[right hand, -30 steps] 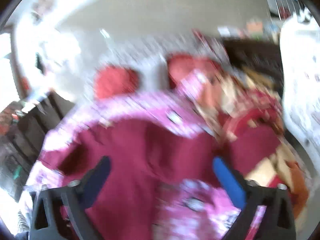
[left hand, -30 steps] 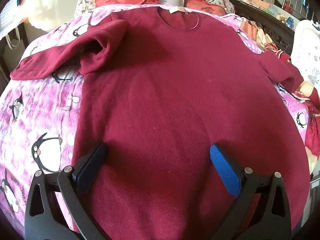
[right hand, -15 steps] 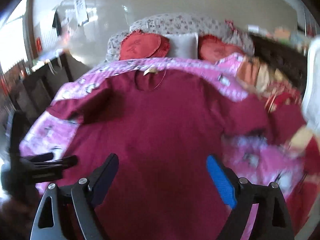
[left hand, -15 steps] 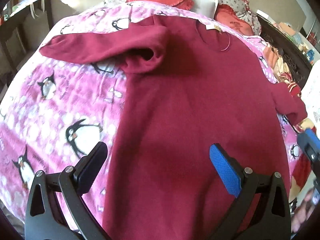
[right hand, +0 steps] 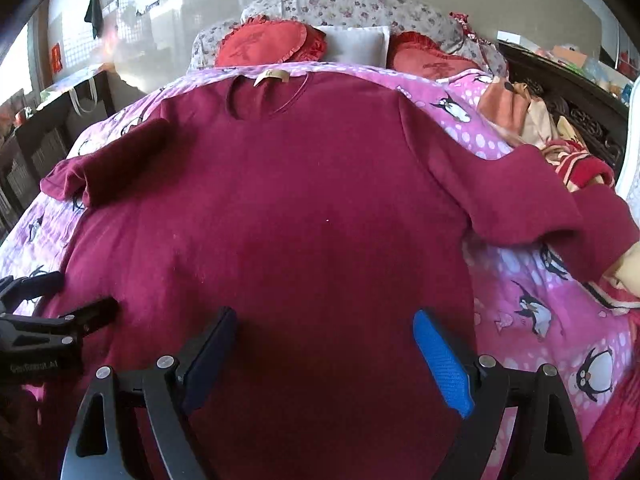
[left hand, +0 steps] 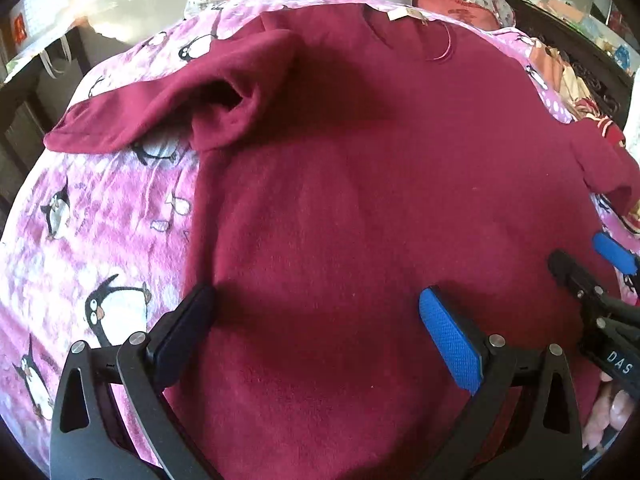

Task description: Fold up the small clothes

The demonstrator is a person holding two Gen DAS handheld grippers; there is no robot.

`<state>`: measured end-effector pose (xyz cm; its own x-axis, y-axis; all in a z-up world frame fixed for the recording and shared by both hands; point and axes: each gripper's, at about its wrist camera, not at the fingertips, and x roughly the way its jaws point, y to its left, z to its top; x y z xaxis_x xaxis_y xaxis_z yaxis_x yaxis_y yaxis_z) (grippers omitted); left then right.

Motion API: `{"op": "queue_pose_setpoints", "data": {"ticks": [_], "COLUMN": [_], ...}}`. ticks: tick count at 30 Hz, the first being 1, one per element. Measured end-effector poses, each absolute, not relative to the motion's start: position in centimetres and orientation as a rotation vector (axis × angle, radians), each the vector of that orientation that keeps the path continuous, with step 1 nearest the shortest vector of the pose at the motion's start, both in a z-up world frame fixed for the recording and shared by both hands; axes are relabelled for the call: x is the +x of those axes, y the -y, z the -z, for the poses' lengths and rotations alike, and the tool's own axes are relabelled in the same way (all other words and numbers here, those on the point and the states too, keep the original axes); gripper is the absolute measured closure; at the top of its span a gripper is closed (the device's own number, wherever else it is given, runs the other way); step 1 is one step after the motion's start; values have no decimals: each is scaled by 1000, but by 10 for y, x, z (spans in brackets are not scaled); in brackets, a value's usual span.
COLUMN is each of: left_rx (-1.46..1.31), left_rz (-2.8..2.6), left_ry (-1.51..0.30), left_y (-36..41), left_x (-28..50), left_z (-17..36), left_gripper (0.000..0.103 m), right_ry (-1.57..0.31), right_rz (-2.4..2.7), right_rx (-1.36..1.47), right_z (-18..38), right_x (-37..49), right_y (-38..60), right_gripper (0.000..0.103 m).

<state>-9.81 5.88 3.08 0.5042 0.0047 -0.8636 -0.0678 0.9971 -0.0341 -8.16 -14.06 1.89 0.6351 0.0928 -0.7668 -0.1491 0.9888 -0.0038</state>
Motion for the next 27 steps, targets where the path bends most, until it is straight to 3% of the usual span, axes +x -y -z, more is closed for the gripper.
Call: {"op": "queue_pose_setpoints", "data": {"ticks": [27], "left_rx": [-62], "left_rz": [-24], "left_ry": [-973], "left_y": [-61], "left_x": [-107], "left_z": [-9], "left_gripper": [0], "right_ry": [-860], "right_rz": [-149], "right_rx": [-57], "right_z": [-17], "right_x": [-84], "right_y": [141], "right_gripper": [11]}}
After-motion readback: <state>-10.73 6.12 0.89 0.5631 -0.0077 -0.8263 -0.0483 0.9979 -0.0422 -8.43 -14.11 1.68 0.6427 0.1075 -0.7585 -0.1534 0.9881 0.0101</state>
